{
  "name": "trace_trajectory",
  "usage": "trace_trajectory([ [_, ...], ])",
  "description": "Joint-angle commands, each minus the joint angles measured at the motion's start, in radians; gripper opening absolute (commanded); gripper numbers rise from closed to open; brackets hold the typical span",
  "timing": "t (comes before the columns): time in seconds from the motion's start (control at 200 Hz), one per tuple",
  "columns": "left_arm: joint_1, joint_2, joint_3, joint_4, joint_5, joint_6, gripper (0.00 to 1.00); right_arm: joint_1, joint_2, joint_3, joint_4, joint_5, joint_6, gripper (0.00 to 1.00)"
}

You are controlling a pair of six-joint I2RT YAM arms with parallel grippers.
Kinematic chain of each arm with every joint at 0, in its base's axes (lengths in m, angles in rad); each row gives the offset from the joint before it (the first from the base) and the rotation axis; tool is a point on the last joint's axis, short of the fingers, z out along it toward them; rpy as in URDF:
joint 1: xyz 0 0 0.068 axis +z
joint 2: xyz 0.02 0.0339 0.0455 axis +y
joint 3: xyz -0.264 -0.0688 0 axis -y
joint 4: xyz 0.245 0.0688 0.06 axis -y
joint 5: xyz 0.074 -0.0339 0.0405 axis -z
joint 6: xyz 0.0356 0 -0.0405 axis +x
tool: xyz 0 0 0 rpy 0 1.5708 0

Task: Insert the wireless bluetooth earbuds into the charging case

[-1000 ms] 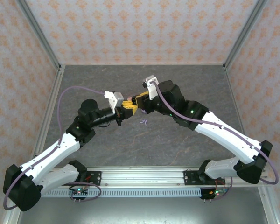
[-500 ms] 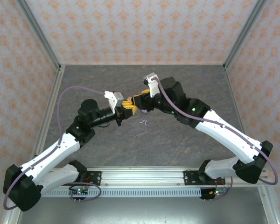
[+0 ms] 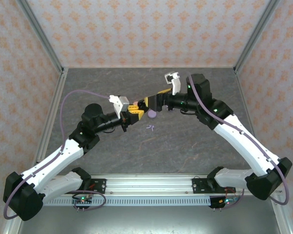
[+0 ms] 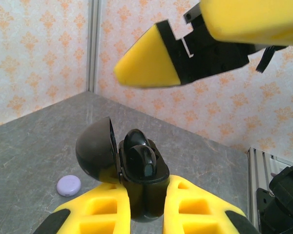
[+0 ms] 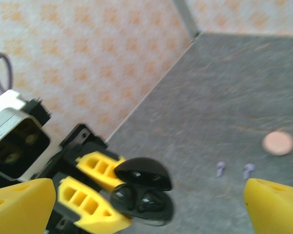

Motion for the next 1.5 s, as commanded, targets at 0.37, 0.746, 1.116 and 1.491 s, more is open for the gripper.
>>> trace_trajectory([
  [0.37, -0.019, -0.002, 0.048, 0.036, 0.035, 0.027, 0.00, -0.002, 0.095, 0.049, 0.098, -0.308, 0.068, 0.95],
  [0.746, -0.021, 0.002, 0.054, 0.012, 0.032, 0.039, 0.00, -0.002, 0.045, 0.042, 0.119, -0.311, 0.022, 0.87],
  [1.116, -0.021, 0.005, 0.049, 0.012, 0.024, 0.041, 0.00, -0.002, -0.033, -0.034, 0.144, -0.249, -0.009, 0.87],
  [1.491, 0.008, 0.032, 0.048, -0.079, -0.147, 0.020, 0.00, -0.034, -0.160, -0.088, -0.031, 0.297, -0.036, 0.99],
])
